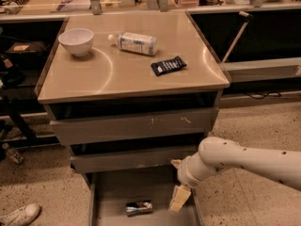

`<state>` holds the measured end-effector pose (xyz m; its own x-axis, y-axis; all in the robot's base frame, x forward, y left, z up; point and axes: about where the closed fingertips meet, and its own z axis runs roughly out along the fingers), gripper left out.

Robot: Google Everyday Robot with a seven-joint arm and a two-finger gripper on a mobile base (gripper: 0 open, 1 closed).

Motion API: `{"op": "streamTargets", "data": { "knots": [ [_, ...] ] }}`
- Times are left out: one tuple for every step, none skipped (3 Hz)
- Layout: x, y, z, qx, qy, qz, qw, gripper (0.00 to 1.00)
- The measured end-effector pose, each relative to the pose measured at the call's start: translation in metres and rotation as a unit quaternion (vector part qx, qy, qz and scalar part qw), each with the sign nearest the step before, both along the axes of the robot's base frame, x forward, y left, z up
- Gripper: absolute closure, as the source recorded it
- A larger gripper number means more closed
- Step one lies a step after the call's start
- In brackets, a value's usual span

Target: Pick redbull can from bottom drawer and place on counter

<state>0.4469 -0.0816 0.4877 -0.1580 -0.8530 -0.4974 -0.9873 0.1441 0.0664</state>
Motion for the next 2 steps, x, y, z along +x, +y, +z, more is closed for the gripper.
{"op": "streamTargets", "data": {
  "knots": [
    [-0.003, 0.004, -0.009, 0.011, 0.013, 0.001, 0.9999, 0.0],
    [-0.014, 0.03, -0.057, 0.032, 0.023, 0.014, 0.9991, 0.0]
  ]
}}
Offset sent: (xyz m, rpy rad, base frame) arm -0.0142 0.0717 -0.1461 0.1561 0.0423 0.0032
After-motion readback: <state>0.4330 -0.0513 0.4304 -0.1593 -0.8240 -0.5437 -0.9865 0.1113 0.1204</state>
